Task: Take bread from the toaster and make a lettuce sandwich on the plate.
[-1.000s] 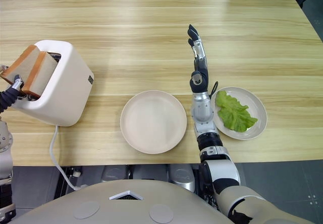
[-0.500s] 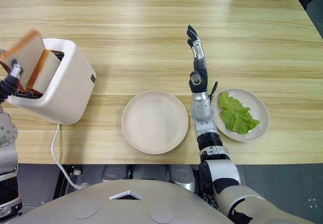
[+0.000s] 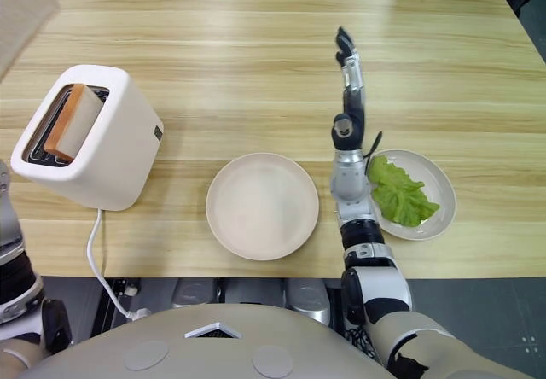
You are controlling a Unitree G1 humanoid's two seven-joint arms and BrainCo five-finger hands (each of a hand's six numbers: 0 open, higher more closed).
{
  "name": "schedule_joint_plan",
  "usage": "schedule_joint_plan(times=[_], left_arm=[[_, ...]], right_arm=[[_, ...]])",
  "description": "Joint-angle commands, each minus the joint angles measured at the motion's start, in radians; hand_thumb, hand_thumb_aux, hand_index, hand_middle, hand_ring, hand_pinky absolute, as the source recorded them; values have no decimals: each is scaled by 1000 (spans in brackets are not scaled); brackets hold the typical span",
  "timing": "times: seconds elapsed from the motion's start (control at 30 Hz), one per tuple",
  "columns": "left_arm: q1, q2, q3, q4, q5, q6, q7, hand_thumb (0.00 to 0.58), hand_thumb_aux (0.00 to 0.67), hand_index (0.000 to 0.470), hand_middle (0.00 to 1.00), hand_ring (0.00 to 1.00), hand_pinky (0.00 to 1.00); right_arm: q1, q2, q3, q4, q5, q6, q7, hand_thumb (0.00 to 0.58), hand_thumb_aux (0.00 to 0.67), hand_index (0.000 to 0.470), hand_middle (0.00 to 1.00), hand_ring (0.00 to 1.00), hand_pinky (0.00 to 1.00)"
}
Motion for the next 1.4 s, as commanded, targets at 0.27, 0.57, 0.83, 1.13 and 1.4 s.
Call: schedule_joint_plan(times=[0.27, 0.57, 0.83, 1.13, 1.4], left_arm=[[131, -153, -452, 88, -375, 147, -410, 580, 670, 460, 1000, 1000, 1000], [317, -222, -519, 269, -400, 203, -426, 580, 670, 460, 1000, 1000, 1000], [389, -394, -542, 426, -337, 179, -255, 580, 670, 460, 1000, 1000, 1000], [448, -487, -564, 465, -314, 172, -162, 580, 670, 460, 1000, 1000, 1000], [482, -474, -641, 408, -251, 222, -172, 580, 670, 460, 1000, 1000, 1000]], right_arm=[[261, -514, -160, 73, -412, 220, -453, 0, 0, 0, 0, 0, 0], [342, -650, -59, 180, -437, 290, -561, 0, 0, 0, 0, 0, 0], [286, -619, 53, 237, -425, 304, -567, 0, 0, 0, 0, 0, 0], [250, -629, 137, 294, -424, 309, -585, 0, 0, 0, 0, 0, 0], [220, -629, 184, 316, -425, 313, -601, 0, 0, 0, 0, 0, 0]])
